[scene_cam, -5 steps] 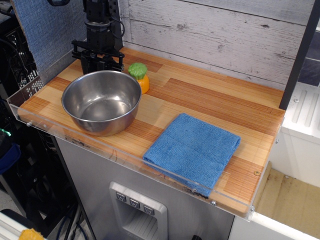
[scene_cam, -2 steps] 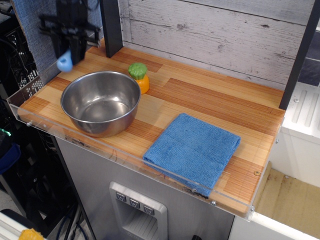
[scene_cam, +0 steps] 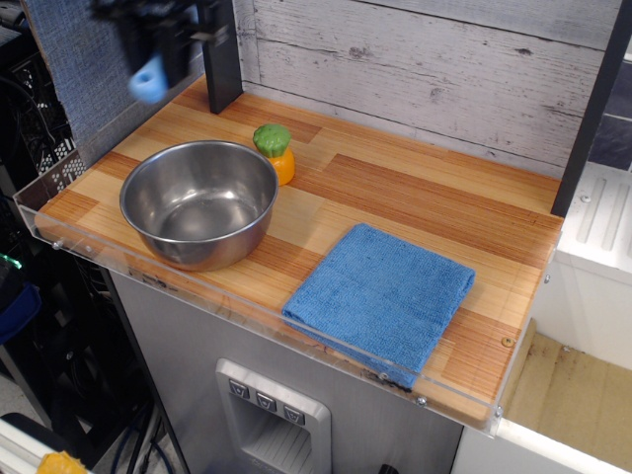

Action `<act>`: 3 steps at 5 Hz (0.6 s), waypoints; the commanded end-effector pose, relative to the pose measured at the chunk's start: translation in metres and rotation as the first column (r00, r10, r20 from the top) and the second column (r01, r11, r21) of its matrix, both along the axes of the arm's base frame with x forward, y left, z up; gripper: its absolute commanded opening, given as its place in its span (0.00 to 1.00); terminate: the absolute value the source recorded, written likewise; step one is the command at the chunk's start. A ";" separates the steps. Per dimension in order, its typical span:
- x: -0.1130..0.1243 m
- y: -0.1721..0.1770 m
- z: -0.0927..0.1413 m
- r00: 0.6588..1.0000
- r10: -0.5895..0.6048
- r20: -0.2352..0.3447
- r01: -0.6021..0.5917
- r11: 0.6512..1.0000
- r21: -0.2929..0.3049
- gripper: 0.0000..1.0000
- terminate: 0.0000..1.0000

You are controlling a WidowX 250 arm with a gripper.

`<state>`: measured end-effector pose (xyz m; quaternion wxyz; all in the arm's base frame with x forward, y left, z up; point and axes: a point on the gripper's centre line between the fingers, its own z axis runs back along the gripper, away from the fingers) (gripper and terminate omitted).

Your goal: Put the spoon on top of the napkin.

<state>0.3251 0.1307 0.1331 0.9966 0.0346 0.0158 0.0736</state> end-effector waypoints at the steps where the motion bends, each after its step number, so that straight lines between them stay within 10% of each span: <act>1: -0.037 -0.067 0.037 0.994 -0.074 0.086 0.082 0.992 -0.093 0.00 0.00; 3: -0.070 -0.104 -0.001 0.996 -0.093 0.014 0.094 0.993 -0.066 0.00 0.00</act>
